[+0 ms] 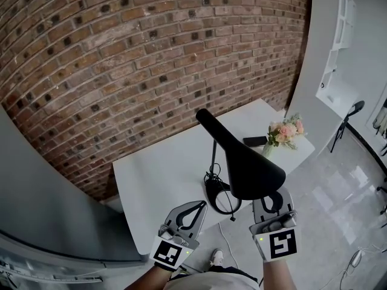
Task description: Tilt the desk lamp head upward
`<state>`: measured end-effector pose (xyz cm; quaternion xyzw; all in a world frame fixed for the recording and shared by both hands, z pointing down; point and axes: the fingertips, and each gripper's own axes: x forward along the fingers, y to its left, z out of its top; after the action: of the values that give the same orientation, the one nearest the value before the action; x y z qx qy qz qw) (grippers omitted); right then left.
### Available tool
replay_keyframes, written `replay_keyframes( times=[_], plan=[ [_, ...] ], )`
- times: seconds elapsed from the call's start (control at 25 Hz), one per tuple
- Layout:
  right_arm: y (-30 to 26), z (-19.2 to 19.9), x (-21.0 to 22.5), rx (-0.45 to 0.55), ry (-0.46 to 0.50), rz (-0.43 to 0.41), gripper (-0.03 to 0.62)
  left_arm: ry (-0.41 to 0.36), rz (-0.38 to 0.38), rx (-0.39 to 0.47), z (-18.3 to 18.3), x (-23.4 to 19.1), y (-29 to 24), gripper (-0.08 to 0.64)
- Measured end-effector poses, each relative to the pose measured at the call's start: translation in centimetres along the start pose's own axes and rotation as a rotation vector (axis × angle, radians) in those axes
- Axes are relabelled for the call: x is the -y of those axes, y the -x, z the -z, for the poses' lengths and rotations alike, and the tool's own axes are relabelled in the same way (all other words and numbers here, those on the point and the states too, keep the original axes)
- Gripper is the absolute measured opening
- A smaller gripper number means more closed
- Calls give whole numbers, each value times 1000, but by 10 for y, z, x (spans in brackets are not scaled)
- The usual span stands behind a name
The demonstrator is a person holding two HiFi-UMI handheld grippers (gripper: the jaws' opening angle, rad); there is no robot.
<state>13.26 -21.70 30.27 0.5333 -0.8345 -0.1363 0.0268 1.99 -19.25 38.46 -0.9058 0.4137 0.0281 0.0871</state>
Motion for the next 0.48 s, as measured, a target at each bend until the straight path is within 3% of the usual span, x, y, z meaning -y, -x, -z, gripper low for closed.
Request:
replay_keyframes(
  times=[0.48],
  plan=[
    [8,3,-2,-7,36,28,12,20,16,-1,7,0,5,8]
  ],
)
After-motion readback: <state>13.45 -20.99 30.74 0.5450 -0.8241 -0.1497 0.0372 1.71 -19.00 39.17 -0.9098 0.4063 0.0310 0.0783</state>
